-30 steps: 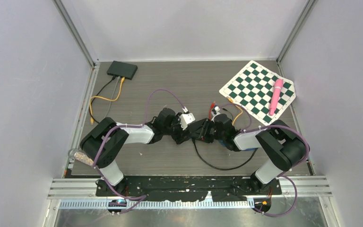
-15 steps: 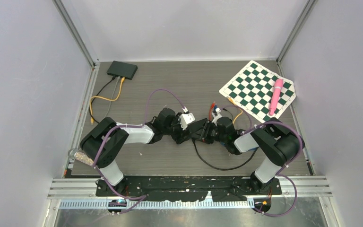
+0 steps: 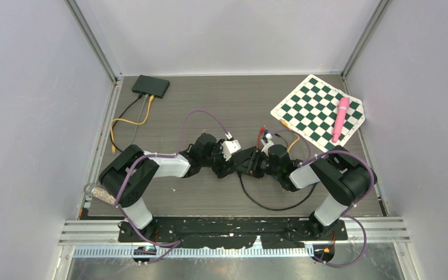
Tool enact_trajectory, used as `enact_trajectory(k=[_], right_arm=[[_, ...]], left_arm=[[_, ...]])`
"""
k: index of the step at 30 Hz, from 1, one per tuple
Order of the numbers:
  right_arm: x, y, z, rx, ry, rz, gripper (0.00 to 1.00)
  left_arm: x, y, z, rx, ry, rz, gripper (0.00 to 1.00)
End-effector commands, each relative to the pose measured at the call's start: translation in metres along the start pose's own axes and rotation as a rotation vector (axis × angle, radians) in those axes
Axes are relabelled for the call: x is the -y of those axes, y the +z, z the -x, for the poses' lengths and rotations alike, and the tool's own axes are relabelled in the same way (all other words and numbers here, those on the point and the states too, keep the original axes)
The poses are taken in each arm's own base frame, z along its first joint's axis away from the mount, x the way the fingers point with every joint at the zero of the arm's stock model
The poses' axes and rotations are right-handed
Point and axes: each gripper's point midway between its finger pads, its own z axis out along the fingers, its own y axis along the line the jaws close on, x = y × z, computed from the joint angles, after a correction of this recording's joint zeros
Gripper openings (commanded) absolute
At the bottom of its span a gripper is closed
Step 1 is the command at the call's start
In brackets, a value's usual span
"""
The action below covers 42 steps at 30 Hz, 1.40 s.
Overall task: Pull the plug from the switch port
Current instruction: Pull the connector from the switch port.
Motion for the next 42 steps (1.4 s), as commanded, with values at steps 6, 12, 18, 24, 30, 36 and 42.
enact_trajectory(k=[6,12,18,24,30,36,42], right_arm=[[0.006,-0.004,-0.018,-0.052,0.018,0.006,0.34],[0.004,-0.002,-0.020,-0.046,0.061,0.043,0.35],[0.011,-0.008,-0.023,-0.033,0.054,0.026,0.38],[0.017,-0.013,-0.030,-0.038,0.053,0.025,0.38],[0.016,-0.015,-0.028,-0.011,0.069,0.036,0.38],[0.016,-0.010,-0.015,0.030,0.098,0.016,0.33],[0.026,-0.004,-0.007,0.067,0.177,-0.054,0.33]], left_arm=[[0.022,0.003,-0.025,-0.064,-0.042,-0.085,0.46],[0.022,0.002,-0.028,-0.071,-0.041,-0.077,0.46],[0.021,0.003,-0.028,-0.073,-0.040,-0.078,0.45],[0.021,0.005,-0.032,-0.086,-0.042,-0.076,0.45],[0.020,0.005,-0.033,-0.091,-0.041,-0.071,0.45],[0.020,0.004,-0.031,-0.084,-0.038,-0.072,0.44],[0.019,0.004,-0.030,-0.080,-0.038,-0.069,0.44]])
